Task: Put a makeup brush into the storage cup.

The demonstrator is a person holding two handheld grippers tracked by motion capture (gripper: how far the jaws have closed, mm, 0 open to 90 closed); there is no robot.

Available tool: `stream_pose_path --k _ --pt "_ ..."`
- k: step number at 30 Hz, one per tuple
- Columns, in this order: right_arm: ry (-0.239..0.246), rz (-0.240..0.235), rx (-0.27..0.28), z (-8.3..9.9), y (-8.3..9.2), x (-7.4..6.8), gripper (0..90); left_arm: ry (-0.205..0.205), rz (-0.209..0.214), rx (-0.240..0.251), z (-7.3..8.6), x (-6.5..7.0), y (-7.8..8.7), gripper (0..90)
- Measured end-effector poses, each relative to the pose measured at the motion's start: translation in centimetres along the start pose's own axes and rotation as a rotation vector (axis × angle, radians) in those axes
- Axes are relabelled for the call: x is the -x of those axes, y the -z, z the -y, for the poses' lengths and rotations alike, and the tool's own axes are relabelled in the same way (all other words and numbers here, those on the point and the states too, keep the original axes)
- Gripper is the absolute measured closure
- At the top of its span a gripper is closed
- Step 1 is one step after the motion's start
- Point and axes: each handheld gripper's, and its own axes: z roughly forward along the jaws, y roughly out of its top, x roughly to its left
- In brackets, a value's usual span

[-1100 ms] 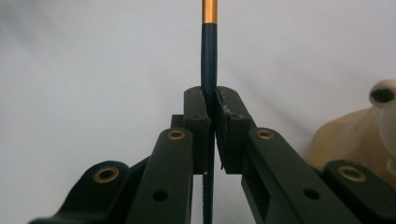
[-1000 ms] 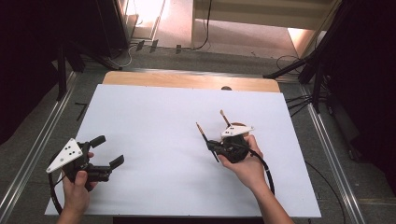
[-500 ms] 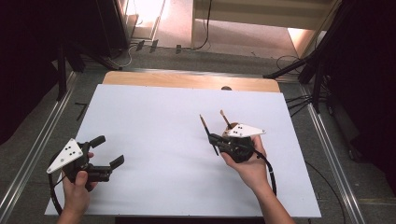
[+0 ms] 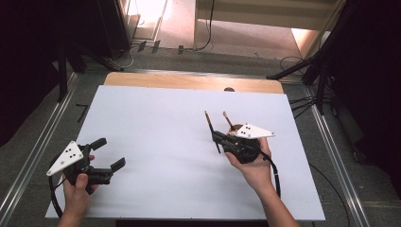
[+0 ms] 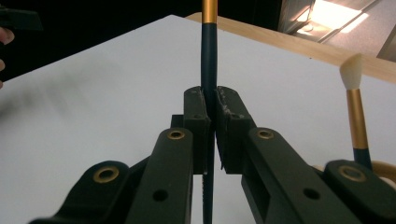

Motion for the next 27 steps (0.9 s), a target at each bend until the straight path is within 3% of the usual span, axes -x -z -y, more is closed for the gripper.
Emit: stream_pose_path --k 27 --pt "-0.007 0.031 0.13 -0.7 1.4 0.9 84.4 0.008 -0.003 -0.002 0.2 -0.1 0.2 0.0"
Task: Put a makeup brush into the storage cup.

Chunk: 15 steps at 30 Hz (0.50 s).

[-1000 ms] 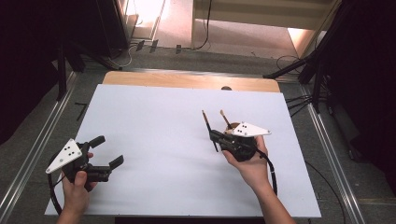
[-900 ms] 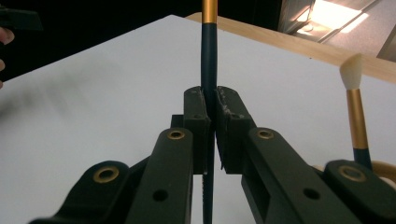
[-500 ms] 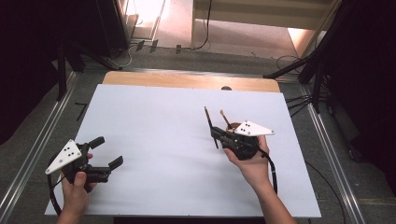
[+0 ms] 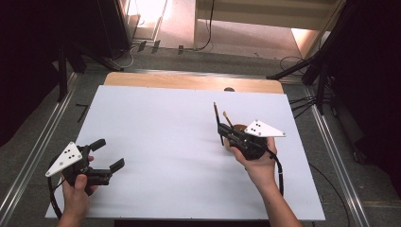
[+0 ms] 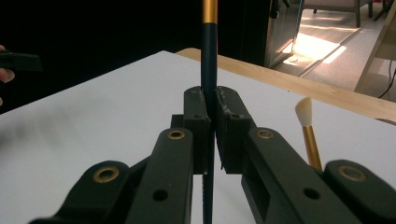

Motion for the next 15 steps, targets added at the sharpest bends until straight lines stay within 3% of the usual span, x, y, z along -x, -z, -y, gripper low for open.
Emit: stream_pose_path --k 15 --pt "-0.014 0.034 0.075 -0.2 0.9 1.2 84.4 -0.003 0.003 0.0 0.0 0.0 0.0 0.0"
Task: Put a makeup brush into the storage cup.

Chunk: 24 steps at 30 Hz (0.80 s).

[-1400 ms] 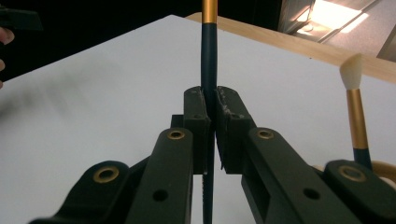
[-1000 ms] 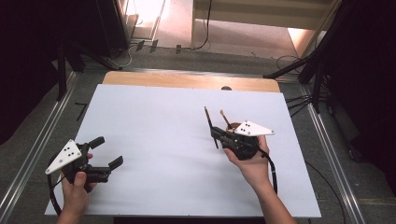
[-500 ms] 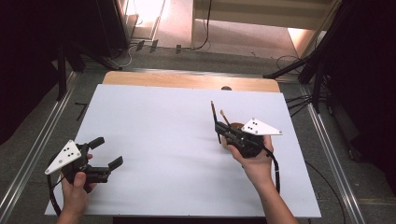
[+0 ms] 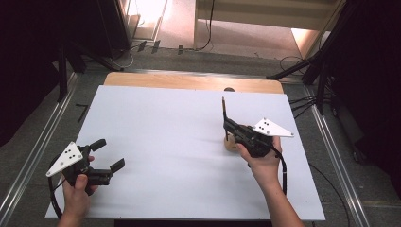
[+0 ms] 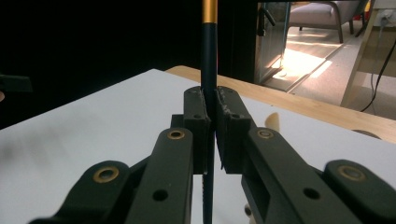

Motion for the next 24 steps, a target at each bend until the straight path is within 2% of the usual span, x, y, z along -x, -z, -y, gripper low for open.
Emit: stream_pose_path --k 24 --pt "-0.041 0.093 0.033 0.3 1.6 3.1 84.4 0.002 -0.003 0.007 0.0 0.0 0.1 0.0"
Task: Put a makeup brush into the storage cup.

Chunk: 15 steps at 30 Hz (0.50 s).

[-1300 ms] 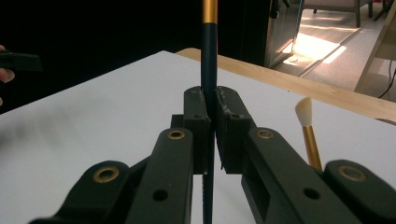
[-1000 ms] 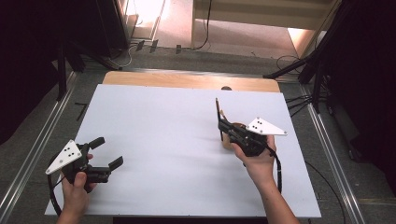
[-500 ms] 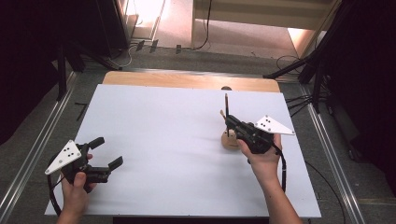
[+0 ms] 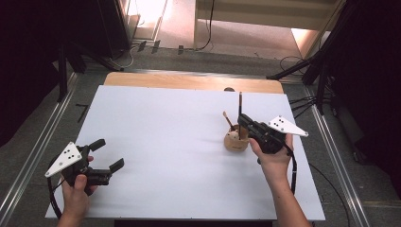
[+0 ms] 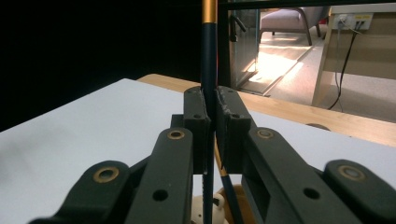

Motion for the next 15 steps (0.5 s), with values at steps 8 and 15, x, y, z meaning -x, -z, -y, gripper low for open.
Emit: stream_pose_path --k 8,15 --pt "-0.007 0.032 -0.003 0.4 0.1 1.0 84.4 0.0 -0.001 0.001 0.0 0.0 0.0 0.0" --pt "-0.005 0.066 -0.019 1.3 -0.2 1.5 84.4 0.0 -0.004 0.001 0.0 0.0 0.1 0.0"
